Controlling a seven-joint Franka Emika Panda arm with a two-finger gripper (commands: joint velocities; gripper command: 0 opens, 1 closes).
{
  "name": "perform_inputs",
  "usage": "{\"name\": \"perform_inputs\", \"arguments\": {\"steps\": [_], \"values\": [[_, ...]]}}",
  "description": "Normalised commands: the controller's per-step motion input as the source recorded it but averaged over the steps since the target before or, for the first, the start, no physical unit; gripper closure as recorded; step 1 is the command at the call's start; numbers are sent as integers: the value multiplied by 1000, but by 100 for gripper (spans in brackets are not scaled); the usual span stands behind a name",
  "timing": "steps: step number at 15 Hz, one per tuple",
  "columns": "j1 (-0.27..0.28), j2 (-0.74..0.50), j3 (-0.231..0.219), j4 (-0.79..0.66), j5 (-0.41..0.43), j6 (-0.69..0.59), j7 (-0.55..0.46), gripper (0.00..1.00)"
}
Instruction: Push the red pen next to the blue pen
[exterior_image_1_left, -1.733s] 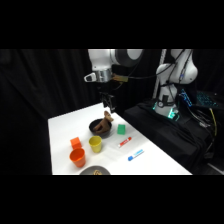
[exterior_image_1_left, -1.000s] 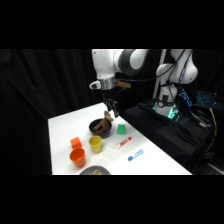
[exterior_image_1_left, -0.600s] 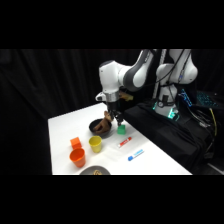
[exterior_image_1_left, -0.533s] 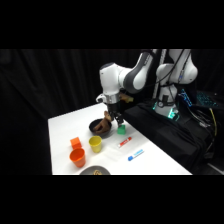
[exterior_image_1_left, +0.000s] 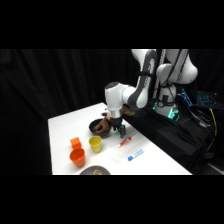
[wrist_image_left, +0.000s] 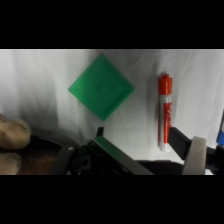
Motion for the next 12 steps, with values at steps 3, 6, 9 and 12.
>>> {"name": "perform_inputs", "arguments": {"steps": [3, 6, 9, 12], "values": [[-63, 120, 54, -18, -56, 282, 24, 0], [-58, 46, 21, -58, -107, 252, 48, 0], [-28, 12, -20, -84, -154, 247, 72, 0], [7, 25, -57, -91, -186, 257, 100, 0]]}}
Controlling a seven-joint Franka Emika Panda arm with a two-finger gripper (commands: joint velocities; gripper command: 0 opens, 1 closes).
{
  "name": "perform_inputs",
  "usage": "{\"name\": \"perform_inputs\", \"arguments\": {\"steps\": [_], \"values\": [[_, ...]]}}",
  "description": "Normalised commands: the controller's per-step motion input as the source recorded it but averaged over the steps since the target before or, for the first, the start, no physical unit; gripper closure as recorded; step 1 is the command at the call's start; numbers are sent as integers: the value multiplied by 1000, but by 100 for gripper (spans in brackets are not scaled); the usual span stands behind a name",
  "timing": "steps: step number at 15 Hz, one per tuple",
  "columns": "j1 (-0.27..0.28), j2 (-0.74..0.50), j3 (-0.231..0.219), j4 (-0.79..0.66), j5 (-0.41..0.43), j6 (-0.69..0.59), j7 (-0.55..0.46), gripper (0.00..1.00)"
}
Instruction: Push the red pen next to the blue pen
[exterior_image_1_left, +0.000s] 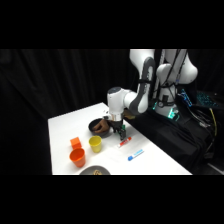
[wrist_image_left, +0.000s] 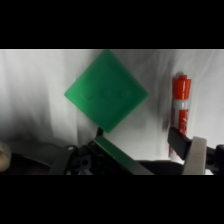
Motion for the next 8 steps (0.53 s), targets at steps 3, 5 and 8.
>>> {"name": "perform_inputs", "arguments": {"steps": [3, 5, 8], "values": [[19, 41, -58, -83, -172, 248, 100, 0], [22, 39, -49, -75, -154, 224, 102, 0], [52, 13, -43, -81, -136, 192, 126, 0]]}}
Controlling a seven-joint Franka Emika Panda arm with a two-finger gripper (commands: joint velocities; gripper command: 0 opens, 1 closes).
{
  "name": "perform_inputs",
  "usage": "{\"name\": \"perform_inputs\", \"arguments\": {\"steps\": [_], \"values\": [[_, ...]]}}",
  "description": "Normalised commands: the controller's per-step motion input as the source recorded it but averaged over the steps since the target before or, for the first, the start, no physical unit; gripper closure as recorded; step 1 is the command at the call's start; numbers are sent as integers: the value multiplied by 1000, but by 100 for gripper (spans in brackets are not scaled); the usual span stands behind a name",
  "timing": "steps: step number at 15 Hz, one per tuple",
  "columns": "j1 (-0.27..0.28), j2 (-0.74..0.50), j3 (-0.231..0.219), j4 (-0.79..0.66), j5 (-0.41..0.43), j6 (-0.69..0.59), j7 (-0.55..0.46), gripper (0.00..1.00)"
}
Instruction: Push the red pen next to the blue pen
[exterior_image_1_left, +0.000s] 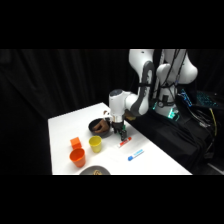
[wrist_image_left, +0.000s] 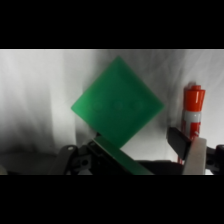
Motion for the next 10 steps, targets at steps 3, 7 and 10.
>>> {"name": "perform_inputs", "arguments": {"steps": [3, 7, 10], "values": [[148, -5, -21, -93, -108, 149, 221, 0], [325, -1, -27, -113, -128, 157, 348, 0], [457, 60, -88, -68, -171, 143, 423, 0]]}}
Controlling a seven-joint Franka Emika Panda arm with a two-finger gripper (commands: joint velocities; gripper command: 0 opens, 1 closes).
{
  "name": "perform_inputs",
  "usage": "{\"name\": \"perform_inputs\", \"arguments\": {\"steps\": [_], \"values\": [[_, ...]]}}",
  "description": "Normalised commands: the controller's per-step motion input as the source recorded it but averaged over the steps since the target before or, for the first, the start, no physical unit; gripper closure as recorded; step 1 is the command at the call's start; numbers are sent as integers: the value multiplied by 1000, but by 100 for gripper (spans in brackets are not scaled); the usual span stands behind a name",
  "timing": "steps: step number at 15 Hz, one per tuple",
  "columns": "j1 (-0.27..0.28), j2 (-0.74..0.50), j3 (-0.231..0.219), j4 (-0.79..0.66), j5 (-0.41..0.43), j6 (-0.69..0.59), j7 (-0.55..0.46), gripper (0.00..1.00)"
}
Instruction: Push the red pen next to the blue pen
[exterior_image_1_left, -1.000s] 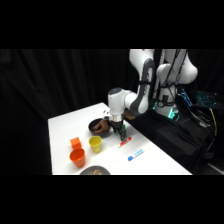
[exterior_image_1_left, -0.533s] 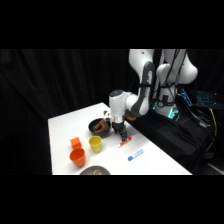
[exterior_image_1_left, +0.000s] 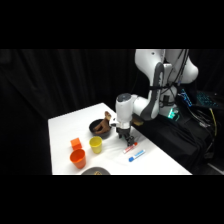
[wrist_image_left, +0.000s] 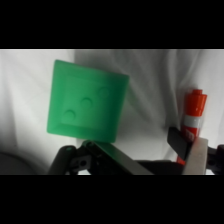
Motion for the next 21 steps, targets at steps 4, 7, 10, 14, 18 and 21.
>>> {"name": "perform_inputs", "arguments": {"steps": [4, 7, 10, 14, 18, 21], "values": [[462, 127, -109, 5, -177, 95, 411, 0], [351, 143, -81, 84, -146, 8, 333, 0], [281, 114, -169, 164, -181, -128, 306, 0], [64, -108, -112, 211, -146, -423, 225, 0], [-129, -320, 6, 208, -175, -528, 164, 0], [-234, -294, 84, 232, -181, -576, 123, 0]]}}
